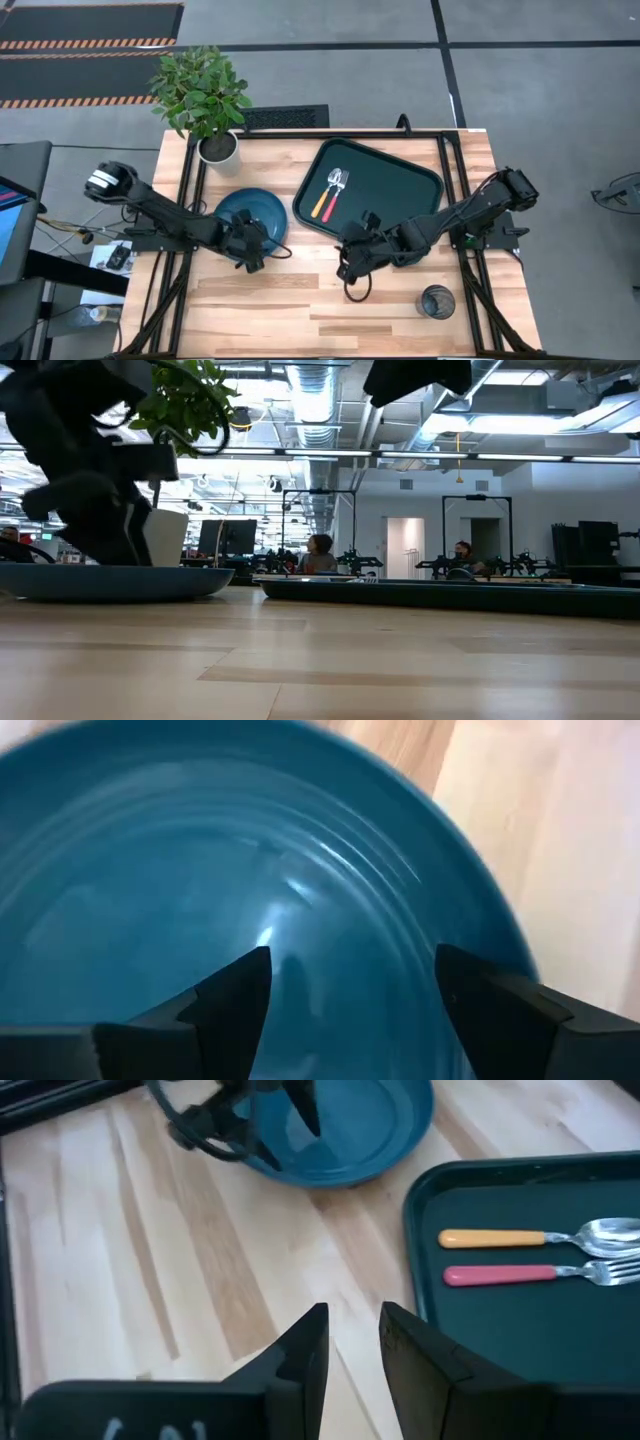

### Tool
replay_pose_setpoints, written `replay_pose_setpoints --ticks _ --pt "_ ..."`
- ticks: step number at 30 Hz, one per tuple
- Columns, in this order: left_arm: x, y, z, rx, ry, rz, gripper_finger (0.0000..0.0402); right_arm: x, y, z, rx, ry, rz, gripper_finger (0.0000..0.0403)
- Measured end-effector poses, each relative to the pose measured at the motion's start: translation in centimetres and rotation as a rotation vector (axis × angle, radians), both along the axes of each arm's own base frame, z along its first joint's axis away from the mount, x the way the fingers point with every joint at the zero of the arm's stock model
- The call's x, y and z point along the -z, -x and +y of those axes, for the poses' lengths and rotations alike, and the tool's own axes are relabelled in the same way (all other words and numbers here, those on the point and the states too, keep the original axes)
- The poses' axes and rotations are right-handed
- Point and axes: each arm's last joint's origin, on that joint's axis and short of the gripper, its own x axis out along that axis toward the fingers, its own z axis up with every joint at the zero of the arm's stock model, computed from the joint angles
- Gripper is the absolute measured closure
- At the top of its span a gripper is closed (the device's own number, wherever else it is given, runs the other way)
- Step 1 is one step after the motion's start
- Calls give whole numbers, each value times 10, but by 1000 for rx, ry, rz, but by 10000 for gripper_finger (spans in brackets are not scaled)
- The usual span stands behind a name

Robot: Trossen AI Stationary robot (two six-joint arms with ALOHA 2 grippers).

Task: Pick and place plate/cup/fork/spoon on tray
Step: Put the blue plate on the black tray to the right of the pink fork

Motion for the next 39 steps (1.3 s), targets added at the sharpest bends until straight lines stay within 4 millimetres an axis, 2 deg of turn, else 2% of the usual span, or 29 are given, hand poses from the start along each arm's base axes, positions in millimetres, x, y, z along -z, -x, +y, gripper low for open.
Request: replay_pose_setpoints --ticks 4,8,11,15,20,26,31,39 --pt "10 -11 -6 -14 27 8 132 15 6 11 -15 33 -2 285" --pt "9 -19 -11 26 49 20 132 29 11 17 -31 44 3 285" --pt "-2 -21 -11 20 25 38 132 33 10 17 -32 39 -6 285" --pt "-19 -27 -8 -33 29 -28 132 33 9 18 -61 29 -4 285" --pt "-37 -33 -12 0 51 -90 132 32 9 21 -51 -69 -17 285" --pt "-66 -26 -9 62 -35 -82 132 27 6 26 -36 -84 -91 285" --pt "-83 -15 -18 61 22 -167 132 22 2 29 -41 -121 -160 285" --pt "-84 -2 -44 97 -39 -221 132 21 8 43 -95 -143 -165 285"
